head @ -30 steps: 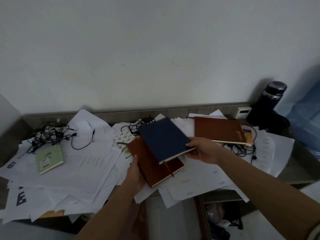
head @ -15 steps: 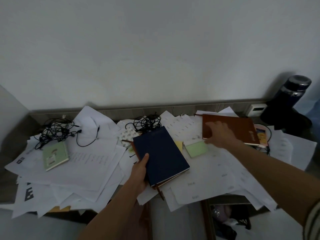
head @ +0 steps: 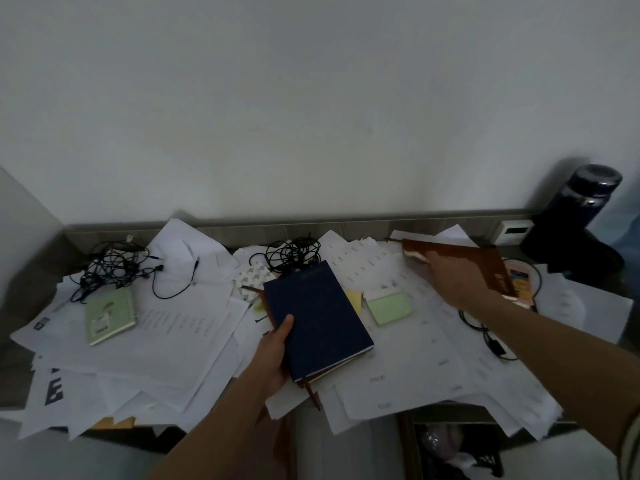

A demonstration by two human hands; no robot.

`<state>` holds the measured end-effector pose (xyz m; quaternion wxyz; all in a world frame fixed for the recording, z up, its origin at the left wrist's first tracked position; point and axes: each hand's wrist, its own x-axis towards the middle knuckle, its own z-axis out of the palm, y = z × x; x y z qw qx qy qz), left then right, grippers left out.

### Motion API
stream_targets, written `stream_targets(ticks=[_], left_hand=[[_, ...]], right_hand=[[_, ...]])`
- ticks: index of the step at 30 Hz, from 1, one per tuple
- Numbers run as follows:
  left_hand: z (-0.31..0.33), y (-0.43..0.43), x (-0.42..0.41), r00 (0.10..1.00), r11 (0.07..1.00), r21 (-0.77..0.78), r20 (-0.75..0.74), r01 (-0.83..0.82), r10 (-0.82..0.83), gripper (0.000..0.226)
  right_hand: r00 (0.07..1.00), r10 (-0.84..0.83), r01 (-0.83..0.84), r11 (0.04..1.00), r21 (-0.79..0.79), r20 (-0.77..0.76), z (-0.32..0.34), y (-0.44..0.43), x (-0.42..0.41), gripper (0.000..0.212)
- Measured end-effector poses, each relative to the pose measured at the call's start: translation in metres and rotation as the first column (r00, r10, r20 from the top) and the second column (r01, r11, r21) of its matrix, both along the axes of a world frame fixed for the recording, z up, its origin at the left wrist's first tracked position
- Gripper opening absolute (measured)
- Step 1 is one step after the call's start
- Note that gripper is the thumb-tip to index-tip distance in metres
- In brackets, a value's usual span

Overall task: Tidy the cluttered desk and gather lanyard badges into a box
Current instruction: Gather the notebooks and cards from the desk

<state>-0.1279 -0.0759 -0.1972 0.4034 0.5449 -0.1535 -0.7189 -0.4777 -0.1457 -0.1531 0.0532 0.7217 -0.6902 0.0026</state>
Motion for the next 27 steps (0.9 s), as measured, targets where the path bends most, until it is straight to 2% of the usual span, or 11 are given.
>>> stream_targets(ticks=[2,5,7,10,13,15,17,19,21,25,27], left_hand=[[0.004,0.001,0.001,1.000,1.000,-0.011,0.005,0.017,-0.017,0.037],[0.010,0.001,0.008,0.996,0.998,-0.023,0.066,0.058,-0.056,0.038],[0.014,0.002,0.016,0.992,0.997,-0.010,0.104,0.072,-0.071,0.039],[0.017,0.004,0.029,0.993,0.998,0.018,0.100,0.056,-0.058,0.045],[0.016,0.010,0.042,0.993,1.000,-0.008,0.118,0.026,-0.025,0.050],[0.017,0.015,0.045,0.998,1.000,0.022,0.067,-0.002,0.001,0.058],[0.017,0.017,0.049,1.000,0.999,0.034,0.001,-0.029,0.029,0.065],[0.017,0.020,0.051,0.998,1.000,0.020,-0.067,-0.016,0.018,0.069],[0.016,0.021,0.051,0.998,1.000,-0.005,-0.052,0.027,-0.027,0.066],[0.015,0.017,0.046,0.992,0.998,-0.029,0.120,0.053,-0.049,0.054],[0.013,0.016,0.045,0.983,0.997,-0.023,0.170,0.078,-0.073,0.053]], right_hand=[[0.989,-0.036,0.057,0.988,-0.141,0.146,0.024,-0.001,0.000,0.029],[0.944,0.074,0.050,0.932,-0.360,0.323,0.074,-0.001,0.014,0.028],[0.915,0.170,0.016,0.891,-0.454,0.366,0.105,0.002,0.037,0.027],[0.870,0.301,-0.078,0.865,-0.495,0.390,0.130,0.010,0.076,0.027],[0.824,0.450,-0.268,0.845,-0.462,0.345,0.127,0.027,0.116,0.025],[0.747,0.576,-0.415,0.795,-0.444,0.333,0.112,0.042,0.137,0.022],[0.651,0.646,-0.515,0.761,-0.394,0.398,0.088,0.060,0.152,0.021],[0.598,0.643,-0.561,0.762,-0.323,0.479,0.057,0.078,0.156,0.023],[0.599,0.593,-0.563,0.790,-0.243,0.538,0.026,0.095,0.151,0.025],[0.637,0.517,-0.605,0.795,-0.046,0.573,-0.013,0.112,0.133,0.027],[0.653,0.469,-0.571,0.821,-0.020,0.595,-0.017,0.109,0.129,0.031]])
